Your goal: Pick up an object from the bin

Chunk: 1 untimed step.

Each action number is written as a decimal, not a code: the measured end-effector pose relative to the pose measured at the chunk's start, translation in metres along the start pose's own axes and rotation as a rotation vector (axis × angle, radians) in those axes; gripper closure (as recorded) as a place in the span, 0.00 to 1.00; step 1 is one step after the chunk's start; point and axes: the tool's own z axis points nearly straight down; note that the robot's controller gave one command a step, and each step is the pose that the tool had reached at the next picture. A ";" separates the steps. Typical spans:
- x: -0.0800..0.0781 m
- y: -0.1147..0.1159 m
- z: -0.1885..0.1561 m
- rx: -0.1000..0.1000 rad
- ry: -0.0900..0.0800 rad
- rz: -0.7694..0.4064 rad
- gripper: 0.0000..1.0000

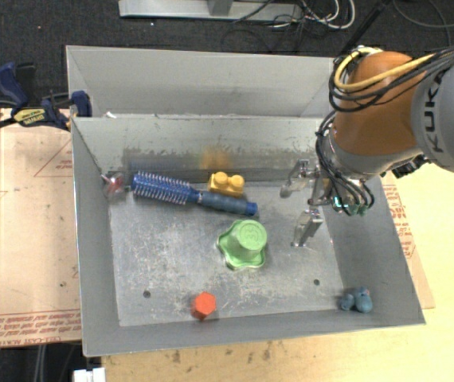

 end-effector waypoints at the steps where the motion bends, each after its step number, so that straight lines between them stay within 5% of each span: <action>1: 0.000 0.055 0.111 0.002 -0.013 0.020 0.00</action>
Offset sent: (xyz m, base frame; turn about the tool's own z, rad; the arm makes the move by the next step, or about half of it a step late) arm -0.0047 0.0544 -0.1143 0.0226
